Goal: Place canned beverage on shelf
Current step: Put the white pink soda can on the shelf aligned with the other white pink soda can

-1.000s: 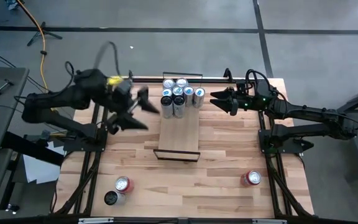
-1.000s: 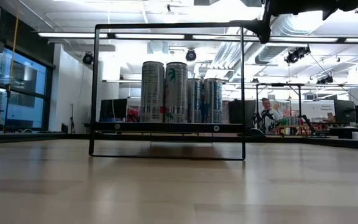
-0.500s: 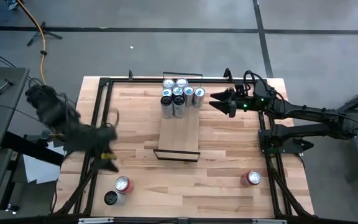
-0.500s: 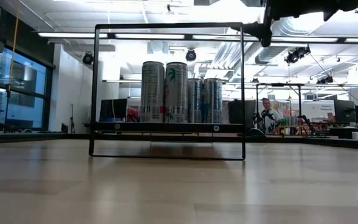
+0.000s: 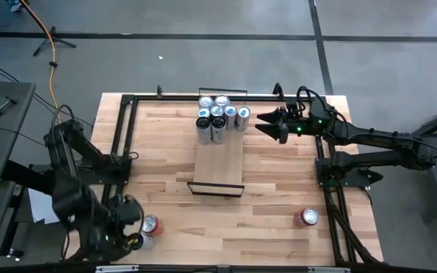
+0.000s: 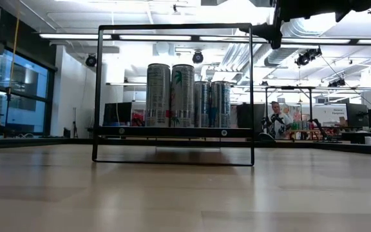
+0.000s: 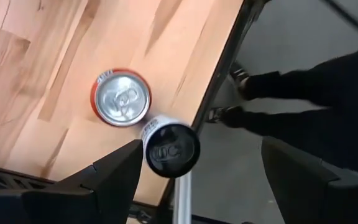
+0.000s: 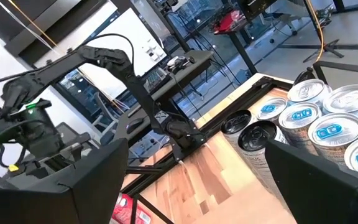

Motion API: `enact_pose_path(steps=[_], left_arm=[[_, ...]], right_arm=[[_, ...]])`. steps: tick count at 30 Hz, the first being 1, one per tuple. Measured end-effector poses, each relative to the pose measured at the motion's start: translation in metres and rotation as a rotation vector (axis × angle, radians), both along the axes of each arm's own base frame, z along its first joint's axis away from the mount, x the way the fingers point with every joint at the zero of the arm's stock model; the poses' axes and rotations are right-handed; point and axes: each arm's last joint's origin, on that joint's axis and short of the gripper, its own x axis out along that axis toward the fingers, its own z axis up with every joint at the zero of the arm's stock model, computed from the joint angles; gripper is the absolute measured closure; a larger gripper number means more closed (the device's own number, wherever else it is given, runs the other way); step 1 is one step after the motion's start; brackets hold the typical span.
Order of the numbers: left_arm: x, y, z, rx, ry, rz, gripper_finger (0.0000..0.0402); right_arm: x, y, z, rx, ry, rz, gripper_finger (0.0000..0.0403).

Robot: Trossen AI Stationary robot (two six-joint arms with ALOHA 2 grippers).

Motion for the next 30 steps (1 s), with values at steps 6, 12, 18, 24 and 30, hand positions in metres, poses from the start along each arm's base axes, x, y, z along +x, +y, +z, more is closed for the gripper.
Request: enact_pose_path(steps=[6, 12, 18, 24, 30], left_arm=[[-0.009, -0.028, -0.021, 0.078, 0.035, -0.075, 0.0113], [-0.015, -0.038, -0.029, 0.137, -0.002, -0.097, 0.0113], [-0.013, -0.044, -0.038, 0.216, -0.03, -0.119, 0.0113], [-0.011, -0.049, -0.046, 0.244, -0.007, -0.117, 0.0113], [-0.014, -0.051, -0.049, 0.228, -0.001, -0.088, 0.0113]], right_arm=[[0.0, 0.0, -0.001, -0.024, 0.009, 0.0, 0.0038], [0.0, 0.0, -0.004, -0.013, 0.044, 0.001, 0.0038], [0.0, 0.0, -0.005, -0.011, 0.049, 0.001, 0.0038], [0.0, 0.0, -0.006, -0.005, 0.058, 0.001, 0.0038], [0.0, 0.0, -0.006, -0.004, 0.061, 0.0, 0.0038]])
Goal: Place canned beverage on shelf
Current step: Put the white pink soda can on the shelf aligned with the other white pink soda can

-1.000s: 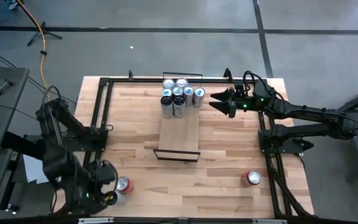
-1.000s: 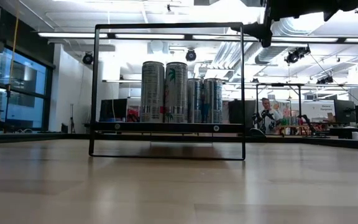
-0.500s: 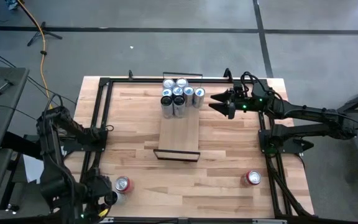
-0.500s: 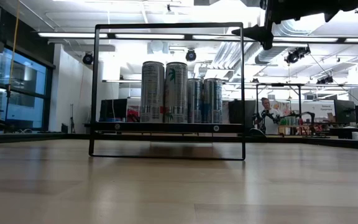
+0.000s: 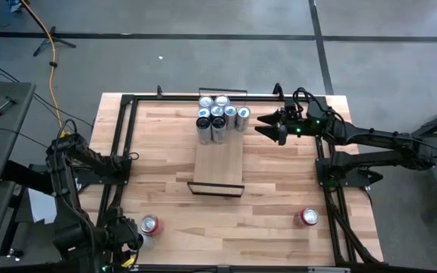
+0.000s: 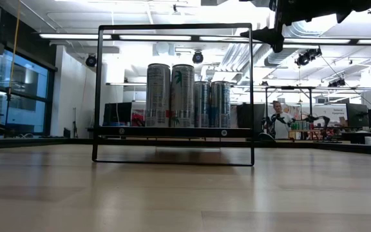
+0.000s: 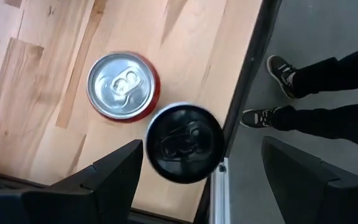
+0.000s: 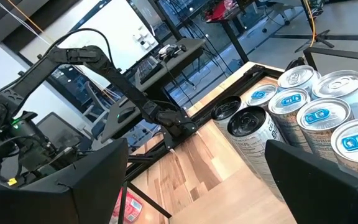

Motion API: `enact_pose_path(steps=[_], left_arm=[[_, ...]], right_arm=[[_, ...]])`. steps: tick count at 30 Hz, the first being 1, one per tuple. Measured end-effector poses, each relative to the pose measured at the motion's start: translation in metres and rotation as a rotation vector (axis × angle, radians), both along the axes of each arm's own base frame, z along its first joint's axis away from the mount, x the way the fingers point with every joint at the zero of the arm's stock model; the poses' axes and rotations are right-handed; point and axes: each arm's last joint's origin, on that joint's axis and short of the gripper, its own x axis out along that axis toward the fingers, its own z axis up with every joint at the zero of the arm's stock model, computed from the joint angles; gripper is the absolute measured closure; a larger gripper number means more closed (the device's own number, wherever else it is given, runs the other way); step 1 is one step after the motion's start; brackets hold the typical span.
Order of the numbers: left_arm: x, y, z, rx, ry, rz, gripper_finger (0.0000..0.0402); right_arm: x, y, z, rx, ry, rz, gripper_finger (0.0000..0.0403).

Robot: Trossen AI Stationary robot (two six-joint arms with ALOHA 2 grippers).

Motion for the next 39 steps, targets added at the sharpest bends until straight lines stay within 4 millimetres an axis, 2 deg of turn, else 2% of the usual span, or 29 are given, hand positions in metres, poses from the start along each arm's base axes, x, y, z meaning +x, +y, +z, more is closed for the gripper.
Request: enact_pose_path(steps=[6, 19, 28, 39], left_arm=[[-0.002, 0.002, -0.017, 0.033, 0.042, 0.035, 0.0113], [0.001, -0.001, -0.019, 0.011, -0.014, 0.041, 0.0113], [0.002, -0.005, -0.035, -0.018, -0.018, 0.02, 0.0113], [-0.001, -0.001, -0.059, 0.021, 0.047, 0.01, 0.0113]], right_arm=[[0.0, 0.0, 0.0, 0.0, 0.0, 0.0, 0.0038], [0.0, 0.0, 0.0, -0.001, 0.0, 0.0, 0.0038], [0.0, 0.0, -0.001, 0.003, 0.011, 0.0, 0.0038], [0.0, 0.0, -0.002, 0.007, 0.023, 0.0, 0.0038]])
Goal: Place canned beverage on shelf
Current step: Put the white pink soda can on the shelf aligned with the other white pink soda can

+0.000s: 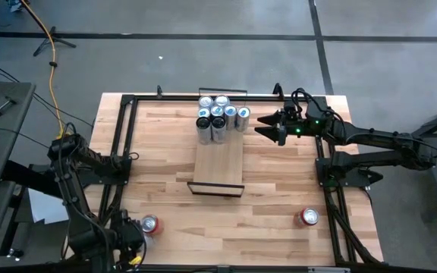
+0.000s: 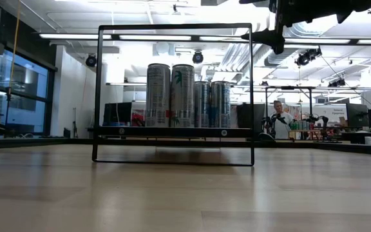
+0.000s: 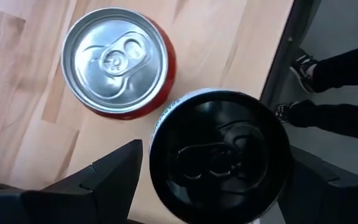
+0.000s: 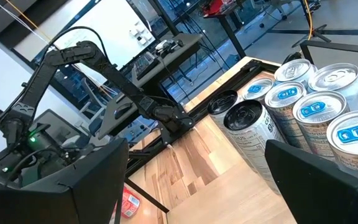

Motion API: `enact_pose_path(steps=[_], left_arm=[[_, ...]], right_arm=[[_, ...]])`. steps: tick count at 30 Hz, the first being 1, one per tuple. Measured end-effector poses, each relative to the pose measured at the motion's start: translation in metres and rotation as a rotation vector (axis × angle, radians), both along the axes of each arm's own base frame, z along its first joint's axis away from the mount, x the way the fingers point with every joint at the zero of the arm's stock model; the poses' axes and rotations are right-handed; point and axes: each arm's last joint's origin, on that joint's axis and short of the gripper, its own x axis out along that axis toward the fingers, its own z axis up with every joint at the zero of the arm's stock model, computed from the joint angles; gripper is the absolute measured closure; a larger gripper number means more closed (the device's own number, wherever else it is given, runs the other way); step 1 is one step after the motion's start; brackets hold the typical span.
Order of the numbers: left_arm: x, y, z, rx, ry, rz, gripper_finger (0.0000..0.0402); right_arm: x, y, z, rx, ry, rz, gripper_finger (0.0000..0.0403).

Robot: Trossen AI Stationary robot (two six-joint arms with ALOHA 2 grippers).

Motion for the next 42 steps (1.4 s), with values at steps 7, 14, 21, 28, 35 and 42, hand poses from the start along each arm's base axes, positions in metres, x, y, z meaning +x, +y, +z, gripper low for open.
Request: enact_pose_path(steps=[7, 14, 21, 28, 35, 42], left_arm=[[0.001, 0.003, -0.006, 0.023, -0.003, 0.008, 0.0113], [0.001, 0.005, -0.004, 0.015, -0.018, 0.032, 0.0175], [-0.01, 0.023, 0.031, -0.194, 0.031, 0.127, 0.0205], [-0.011, 0.081, 0.101, -0.541, -0.144, 0.212, 0.0205], [0.008, 0.164, 0.141, -0.457, -0.554, 0.314, 0.0205], [0.04, 0.227, 0.176, -0.19, -0.812, 0.264, 0.0205]], right_arm=[[0.0, 0.0, 0.0, 0.0, 0.001, 0.0, 0.0038], [0.0, 0.0, -0.001, 0.0, 0.009, 0.0, 0.0038], [0.0, 0.0, -0.001, 0.001, 0.013, 0.0, 0.0038], [0.0, -0.001, -0.002, 0.0, 0.017, -0.044, 0.0038], [0.0, -0.001, -0.002, 0.019, 0.017, -0.043, 0.0038], [0.001, 0.001, 0.014, -0.008, -0.142, 0.053, 0.0038]])
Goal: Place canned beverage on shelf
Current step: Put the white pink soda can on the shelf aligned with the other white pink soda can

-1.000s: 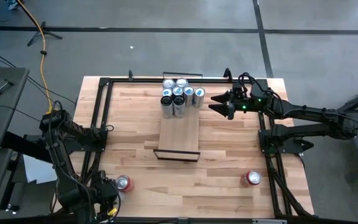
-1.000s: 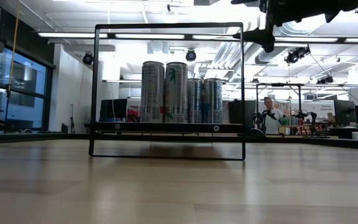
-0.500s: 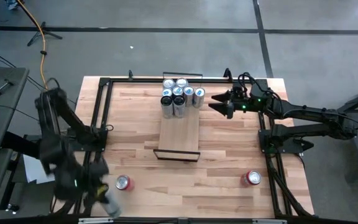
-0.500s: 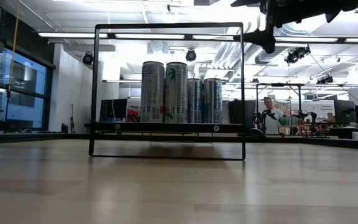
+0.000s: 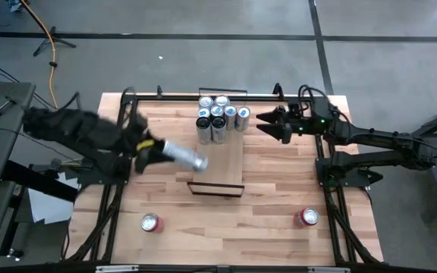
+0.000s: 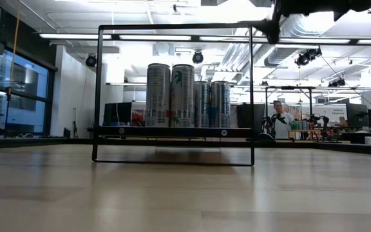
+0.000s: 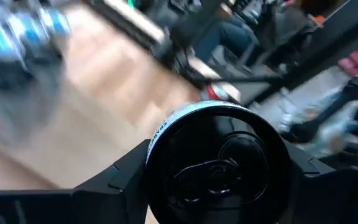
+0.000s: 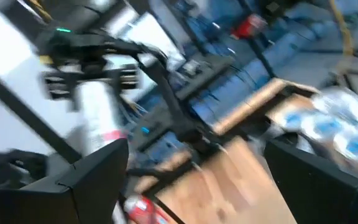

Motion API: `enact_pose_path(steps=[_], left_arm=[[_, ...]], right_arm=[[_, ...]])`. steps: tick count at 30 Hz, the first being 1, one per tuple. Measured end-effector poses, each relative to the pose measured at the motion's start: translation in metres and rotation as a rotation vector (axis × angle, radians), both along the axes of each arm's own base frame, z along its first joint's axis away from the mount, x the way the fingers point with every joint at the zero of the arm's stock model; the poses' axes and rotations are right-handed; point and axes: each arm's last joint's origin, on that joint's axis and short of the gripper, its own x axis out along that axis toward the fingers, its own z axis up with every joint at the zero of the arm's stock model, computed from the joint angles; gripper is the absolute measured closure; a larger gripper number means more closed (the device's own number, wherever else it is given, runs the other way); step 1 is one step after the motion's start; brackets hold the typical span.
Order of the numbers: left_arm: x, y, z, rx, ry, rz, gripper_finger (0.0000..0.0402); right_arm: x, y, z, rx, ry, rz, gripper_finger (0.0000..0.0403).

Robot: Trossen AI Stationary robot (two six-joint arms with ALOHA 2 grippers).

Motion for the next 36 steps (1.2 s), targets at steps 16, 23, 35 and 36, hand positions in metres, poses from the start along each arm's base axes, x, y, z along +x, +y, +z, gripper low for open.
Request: enact_pose_path(steps=[16, 23, 35, 36], left_arm=[[0.122, 0.07, -0.064, 0.402, 0.455, -0.204, 0.0205], [0.162, 0.068, -0.107, 0.49, 0.597, -0.268, 0.0205], [0.194, 0.064, -0.145, 0.549, 0.682, -0.325, 0.0205], [0.195, 0.065, -0.145, 0.551, 0.672, -0.322, 0.0205]], right_arm=[[0.029, 0.029, 0.03, -0.233, 0.544, 0.152, 0.0038], [0.035, 0.036, -0.019, -0.079, 0.799, 0.171, 0.0038], [0.043, 0.051, -0.072, 0.109, 0.628, 0.136, 0.0038], [0.043, 0.052, -0.071, 0.106, 0.623, 0.139, 0.0038]])
